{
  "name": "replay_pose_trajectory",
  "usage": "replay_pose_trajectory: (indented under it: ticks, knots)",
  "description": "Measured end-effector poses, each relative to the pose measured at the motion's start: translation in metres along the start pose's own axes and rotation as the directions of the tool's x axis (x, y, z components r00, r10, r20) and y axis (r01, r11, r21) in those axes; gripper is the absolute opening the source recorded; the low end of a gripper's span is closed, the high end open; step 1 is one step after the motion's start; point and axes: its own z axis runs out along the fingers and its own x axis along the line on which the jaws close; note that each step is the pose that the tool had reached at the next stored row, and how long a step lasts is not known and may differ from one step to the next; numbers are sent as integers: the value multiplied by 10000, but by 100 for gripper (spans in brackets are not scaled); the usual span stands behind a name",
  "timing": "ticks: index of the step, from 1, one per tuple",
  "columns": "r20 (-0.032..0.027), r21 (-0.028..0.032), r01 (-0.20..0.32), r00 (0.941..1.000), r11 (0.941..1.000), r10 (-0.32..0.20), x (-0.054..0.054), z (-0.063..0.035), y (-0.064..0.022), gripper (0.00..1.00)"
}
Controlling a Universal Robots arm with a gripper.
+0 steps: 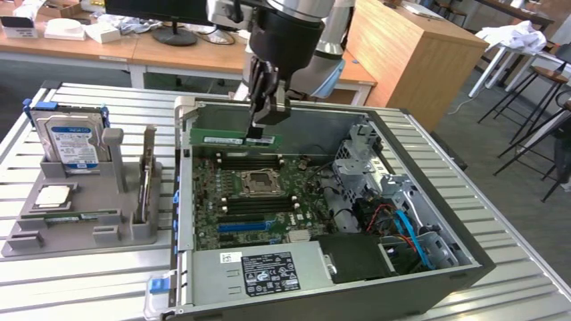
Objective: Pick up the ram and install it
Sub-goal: 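Pick up the ram and move it above insertion slot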
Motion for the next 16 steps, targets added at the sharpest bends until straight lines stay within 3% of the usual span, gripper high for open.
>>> replay_pose_trajectory:
  ticks: [16]
  knots:
    - [-1,0,7,10000,10000,-7,4,-28,-277,11]
